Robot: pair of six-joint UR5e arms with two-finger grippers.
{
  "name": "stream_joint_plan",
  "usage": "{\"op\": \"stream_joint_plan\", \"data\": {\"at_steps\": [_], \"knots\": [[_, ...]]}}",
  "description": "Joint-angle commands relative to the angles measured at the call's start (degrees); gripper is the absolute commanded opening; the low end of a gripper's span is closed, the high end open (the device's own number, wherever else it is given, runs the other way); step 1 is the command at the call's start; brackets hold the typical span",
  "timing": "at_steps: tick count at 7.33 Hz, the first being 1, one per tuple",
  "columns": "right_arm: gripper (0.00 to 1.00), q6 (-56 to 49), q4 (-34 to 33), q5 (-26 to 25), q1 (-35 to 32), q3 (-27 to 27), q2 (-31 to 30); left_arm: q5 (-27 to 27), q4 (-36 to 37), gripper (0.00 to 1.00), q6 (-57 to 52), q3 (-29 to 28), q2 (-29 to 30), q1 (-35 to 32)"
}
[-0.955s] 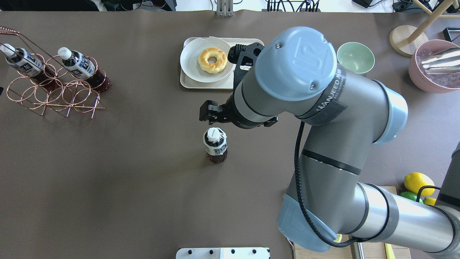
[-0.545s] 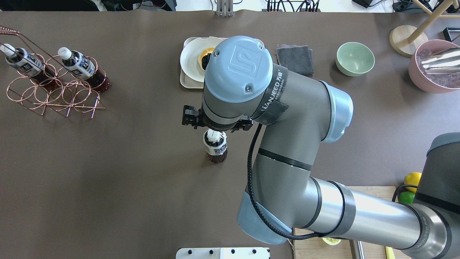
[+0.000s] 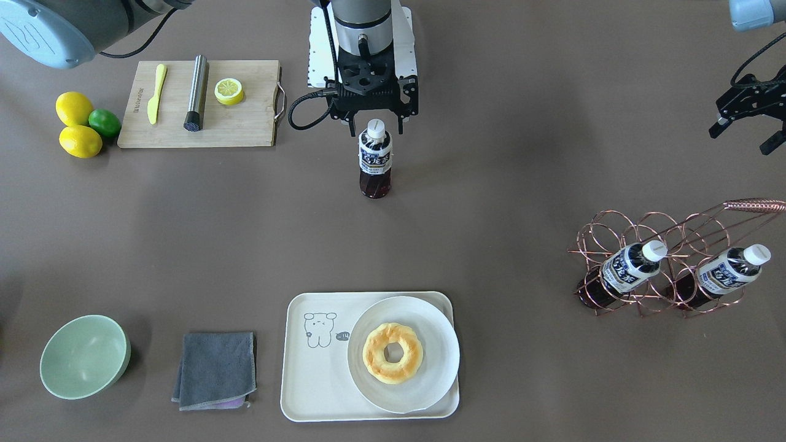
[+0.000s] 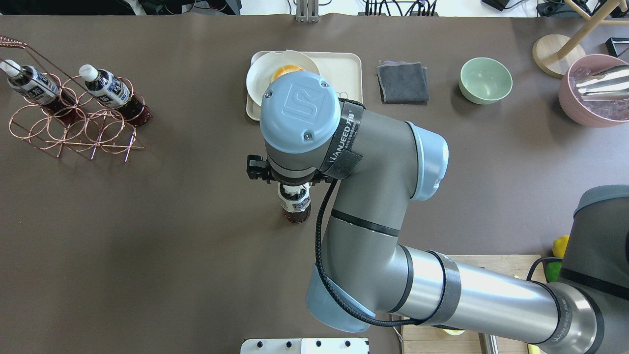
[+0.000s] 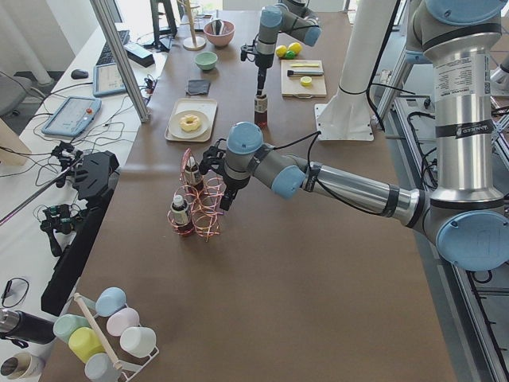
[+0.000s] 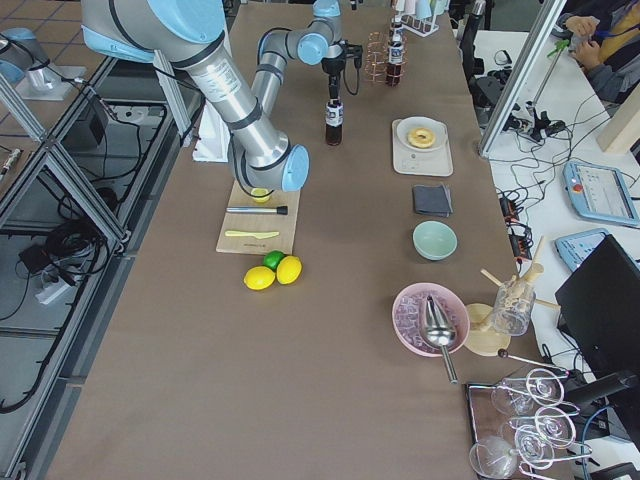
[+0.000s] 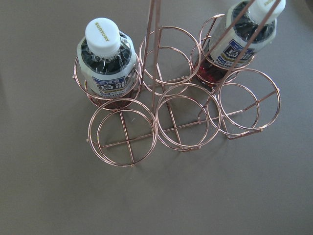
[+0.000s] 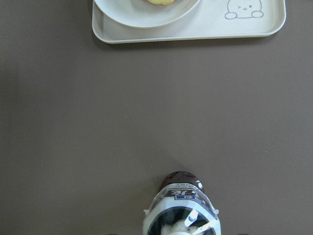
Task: Place tea on tray
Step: 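Grasp the tea bottle with the right gripper and lift it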
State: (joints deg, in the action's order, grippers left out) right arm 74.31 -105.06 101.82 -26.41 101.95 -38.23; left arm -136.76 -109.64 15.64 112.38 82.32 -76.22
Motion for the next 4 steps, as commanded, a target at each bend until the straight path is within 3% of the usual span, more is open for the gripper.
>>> {"op": "stream_joint_plan", "data": {"at_steps": [1,2,3,4], "knots": [[0.62,-0.2,-0.4,-0.8,0.7,-0.4,-0.1,-0.3,0.0,0.97,0.0,-0.1,-0.1,-0.2],[0.44,-0.2,-0.4,-0.8,0.7,-0.4,-0.1,-0.3,0.0,0.97,0.0,-0.1,-0.1,-0.2],[0.13,-0.4,-0.5,-0.8,0.5,-0.4,0.2,-0.3,0.0,0.97,-0.1,-0.2,-0.1,-0.2],[0.0,-2.0,-0.4,-0.7,-0.1,-0.2,0.3,-0.2,0.0,0.97,-0.1,-0.4,-0.1,-0.2]]}}
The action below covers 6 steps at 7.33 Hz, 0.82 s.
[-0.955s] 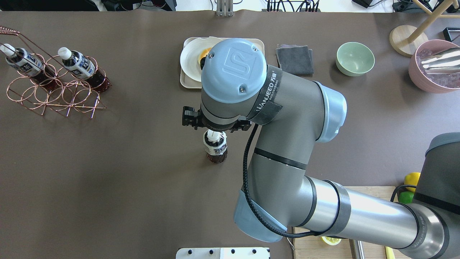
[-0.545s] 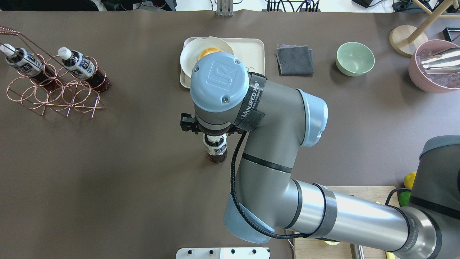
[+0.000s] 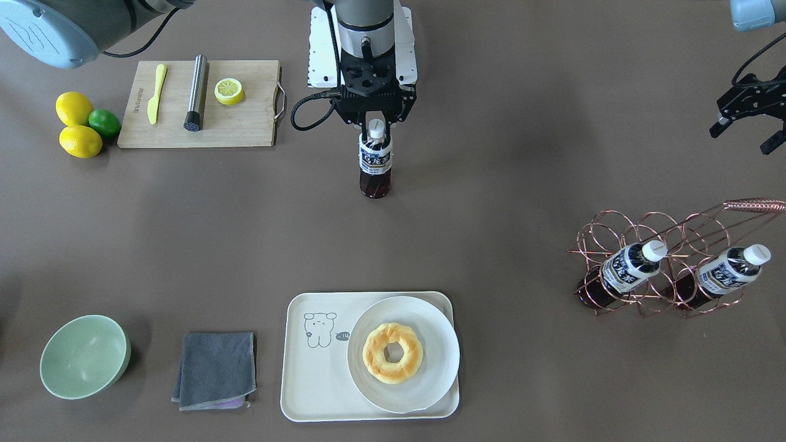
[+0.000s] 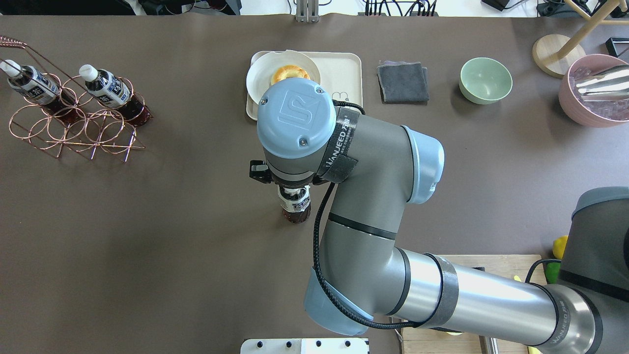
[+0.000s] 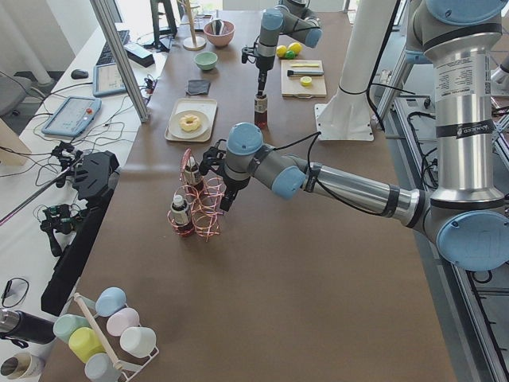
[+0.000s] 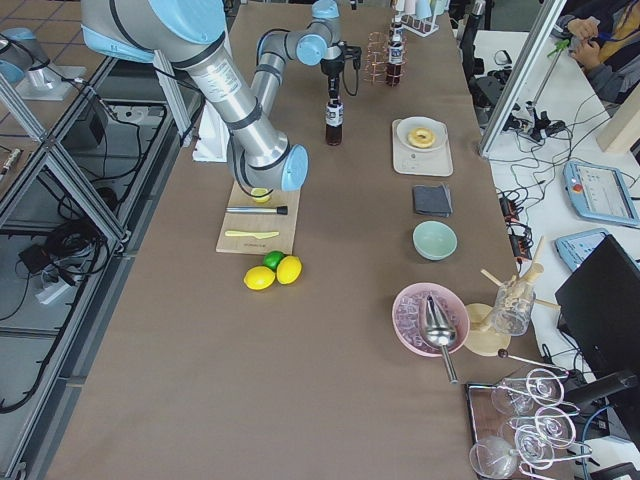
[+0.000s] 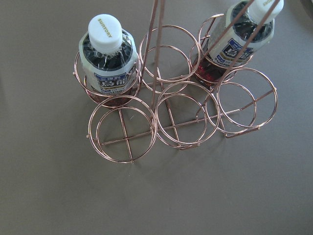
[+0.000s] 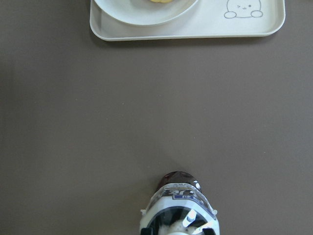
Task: Place tea on tray
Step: 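Grasp the tea bottle with the right gripper and lift it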
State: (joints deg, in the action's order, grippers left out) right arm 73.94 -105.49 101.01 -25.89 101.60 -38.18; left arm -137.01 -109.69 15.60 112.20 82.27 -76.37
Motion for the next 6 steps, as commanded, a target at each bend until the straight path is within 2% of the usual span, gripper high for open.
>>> {"op": "stream_joint_plan", "data": {"at_steps": [1,3,4,5,6], "knots": [[0.0,-3.1,-0.6,0.2,-1.8,-0.1,0.9,0.0,0.0,0.97,0.0,-0.2,0.0,0.0],[0.0,-6.9,-3.9,2.6,-6.7,-0.1,3.5,0.0,0.0,0.97,0.0,0.4,0.0,-0.5],[0.0,-9.7,-3.9,5.7,-11.1,-0.8,3.5,0.0,0.0,0.97,0.0,0.4,0.0,-2.1],[0.0,-12.6,-3.5,8.1,-15.3,-3.1,3.8,0.0,-0.3,0.97,-0.1,0.8,-1.3,-3.1],[0.0,-15.6,-2.6,8.9,-18.7,-8.7,6.1,-0.1,-4.3,0.97,-0.1,0.4,-3.6,-3.3]]}}
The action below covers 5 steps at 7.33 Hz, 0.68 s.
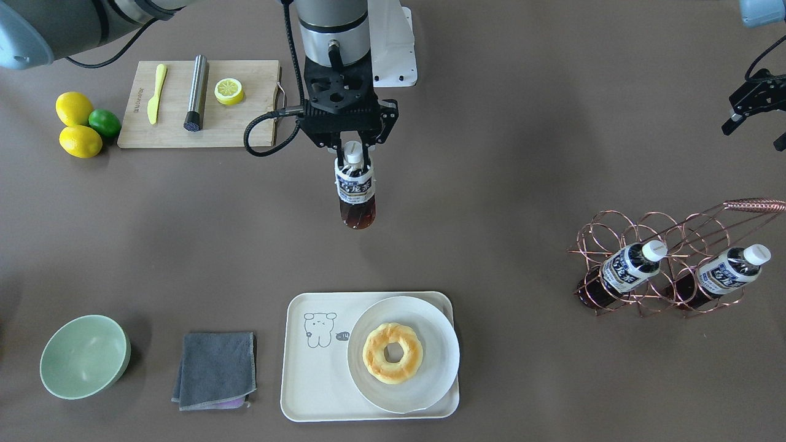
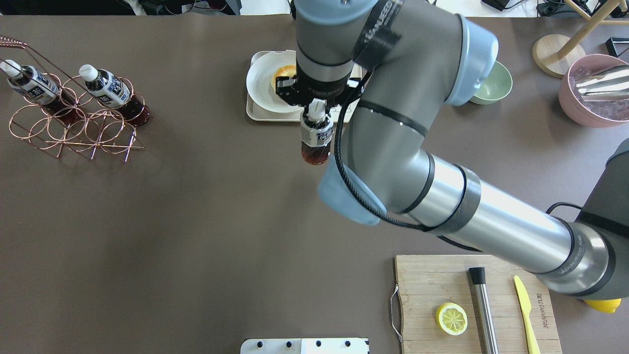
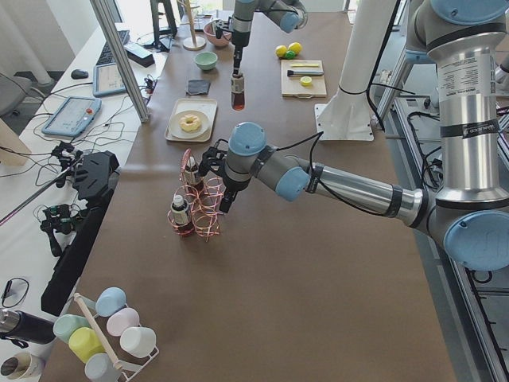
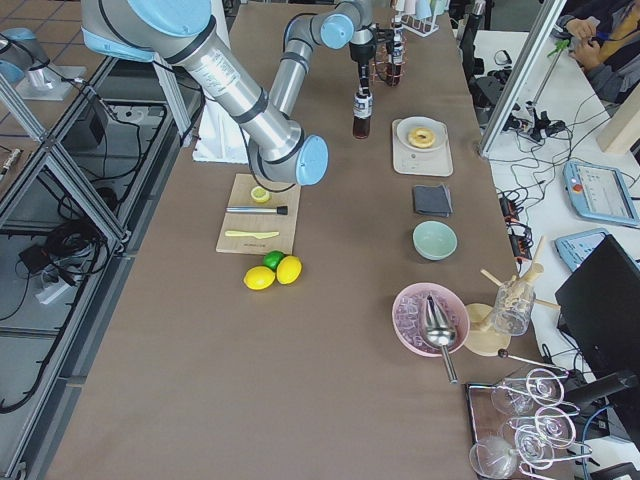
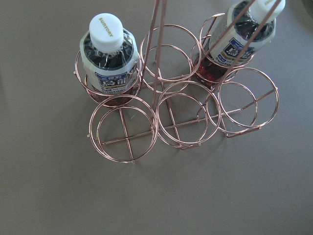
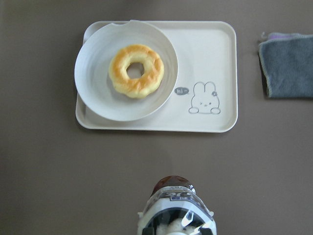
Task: Place tea on tray
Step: 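Carry the bottle to the cream tray and lower it beside the plate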
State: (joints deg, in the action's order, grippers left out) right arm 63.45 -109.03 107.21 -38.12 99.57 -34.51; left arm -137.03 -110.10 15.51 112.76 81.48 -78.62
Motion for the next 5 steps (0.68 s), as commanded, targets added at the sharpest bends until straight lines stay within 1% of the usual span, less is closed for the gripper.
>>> {"op": "stream_joint_plan", "data": {"at_steps": [1,2,3,5], "knots": [[0.0,-6.4,5.7,4.0,-8.9,-12.9,3.9,-2.3,-7.1,0.97,0.0,-0.8,-4.9,-1.2],[0.0,-6.5,14.2,5.7,-10.9,-20.2,4.2,-3.4,-8.4,0.97,0.0,-0.6,-6.6,-3.4],[0.0,-6.8,18.4,7.3,-12.0,-27.5,6.5,-3.5,-9.3,0.97,0.0,0.2,-7.6,-5.1],[0.0,-10.6,18.5,7.3,-12.8,-30.8,7.2,-3.5,-10.4,0.97,0.0,0.1,-8.4,-5.6]]}}
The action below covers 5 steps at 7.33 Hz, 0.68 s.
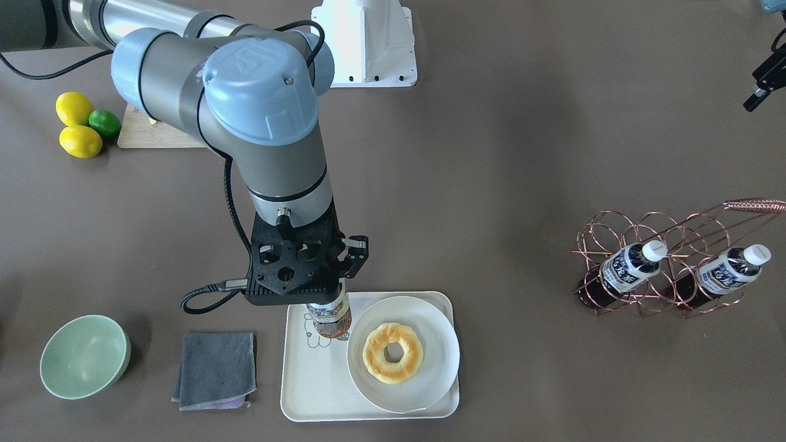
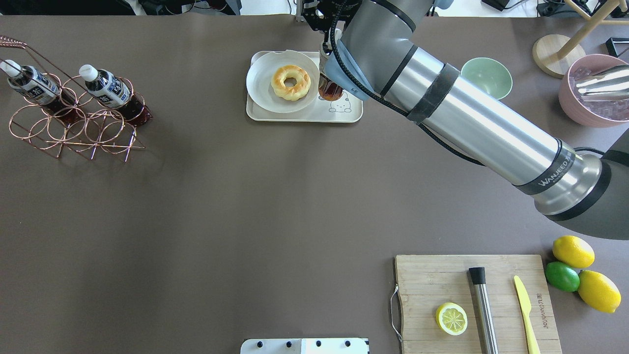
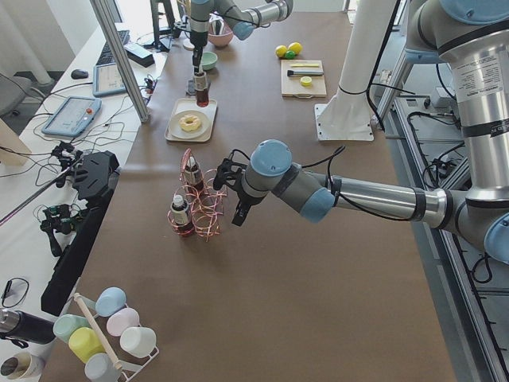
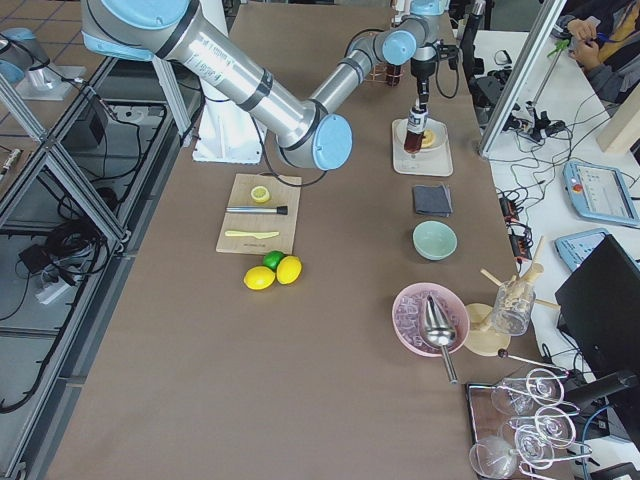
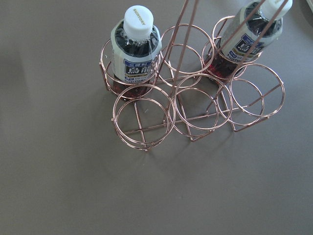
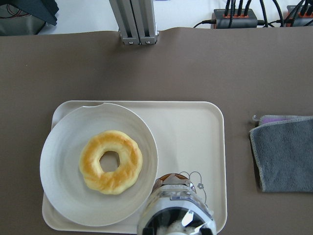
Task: Place tea on tray
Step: 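Carry the bottle to the cream tray and lower it beside the plate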
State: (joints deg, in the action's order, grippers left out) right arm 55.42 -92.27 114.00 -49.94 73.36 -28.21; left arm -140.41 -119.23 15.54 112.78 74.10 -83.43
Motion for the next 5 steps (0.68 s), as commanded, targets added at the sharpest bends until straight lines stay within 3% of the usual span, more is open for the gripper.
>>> {"op": "stream_joint_plan", "data": {"at_steps": [1,5], "knots": [[0.0,-2.6,1.7,0.3,-0.9,-5.0,0.8,-0.1,-1.5,0.97,0.0,0.2,-1.3,-0.8],[0.0,-2.9,4.3,0.2,-1.0,-6.9,-0.2,-1.3,-5.3,0.97,0.5,-0.4,-3.7,-0.7]]}}
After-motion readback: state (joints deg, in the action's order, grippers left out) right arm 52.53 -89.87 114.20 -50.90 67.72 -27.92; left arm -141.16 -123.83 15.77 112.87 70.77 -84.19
